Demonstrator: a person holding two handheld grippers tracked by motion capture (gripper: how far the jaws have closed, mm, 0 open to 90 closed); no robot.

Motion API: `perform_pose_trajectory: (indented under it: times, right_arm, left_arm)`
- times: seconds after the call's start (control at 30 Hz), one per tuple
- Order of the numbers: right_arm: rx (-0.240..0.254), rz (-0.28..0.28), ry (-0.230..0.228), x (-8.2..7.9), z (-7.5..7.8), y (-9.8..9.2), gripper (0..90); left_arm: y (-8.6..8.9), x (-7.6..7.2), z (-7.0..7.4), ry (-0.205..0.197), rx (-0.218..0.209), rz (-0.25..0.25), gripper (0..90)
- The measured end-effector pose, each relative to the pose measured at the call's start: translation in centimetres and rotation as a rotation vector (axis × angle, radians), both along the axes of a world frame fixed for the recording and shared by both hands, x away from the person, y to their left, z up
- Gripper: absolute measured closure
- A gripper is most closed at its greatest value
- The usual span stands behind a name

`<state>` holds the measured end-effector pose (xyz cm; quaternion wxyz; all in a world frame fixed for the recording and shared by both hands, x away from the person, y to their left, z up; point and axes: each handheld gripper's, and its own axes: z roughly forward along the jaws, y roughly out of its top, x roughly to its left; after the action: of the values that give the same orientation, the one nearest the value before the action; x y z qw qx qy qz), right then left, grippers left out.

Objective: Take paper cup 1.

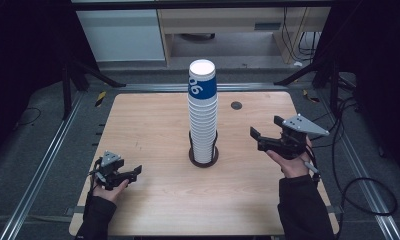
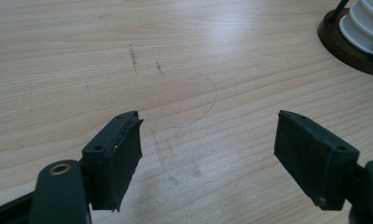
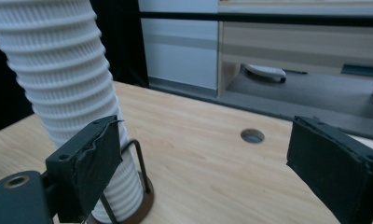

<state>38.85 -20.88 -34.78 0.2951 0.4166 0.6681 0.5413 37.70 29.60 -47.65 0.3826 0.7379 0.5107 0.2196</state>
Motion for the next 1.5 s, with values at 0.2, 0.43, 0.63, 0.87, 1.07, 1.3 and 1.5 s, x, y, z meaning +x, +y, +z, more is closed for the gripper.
perform_pose_trajectory:
  times: [0.2, 0.43, 0.63, 0.87, 1.07, 1.3, 1.5]
  right_arm:
    - [0.016, 0.05, -0.051, 0.4, 2.5, 1.8, 9.6]
    - [0.015, 0.107, -0.101, 0.7, 5.2, 4.1, 9.4]
    - [0.035, 0.153, -0.111, 1.0, 6.6, 5.7, 9.0]
    - [0.057, 0.21, -0.127, 1.4, 7.9, 7.6, 8.6]
    - [0.042, 0.243, -0.125, 1.9, 8.7, 9.1, 8.1]
    - [0.056, 0.257, -0.115, 3.1, 9.4, 10.2, 7.9]
    - [0.057, 0.265, -0.113, 4.0, 9.7, 10.9, 7.5]
  left_arm:
    - [0.0, 0.0, -0.1, 0.003, 0.001, 0.003, 22.2]
    - [0.0, 0.0, -0.2, 0.01, 0.004, 0.0, 22.1]
    - [0.0, 0.1, -0.2, 0.011, 0.005, -0.001, 22.1]
    - [0.0, 0.1, -0.3, 0.017, 0.008, -0.003, 22.0]
    - [0.0, 0.1, -0.4, 0.015, 0.012, -0.005, 21.9]
    - [0.0, 0.2, -0.5, 0.02, 0.008, -0.005, 21.8]
    - [0.0, 0.2, -0.5, 0.023, 0.006, -0.002, 21.8]
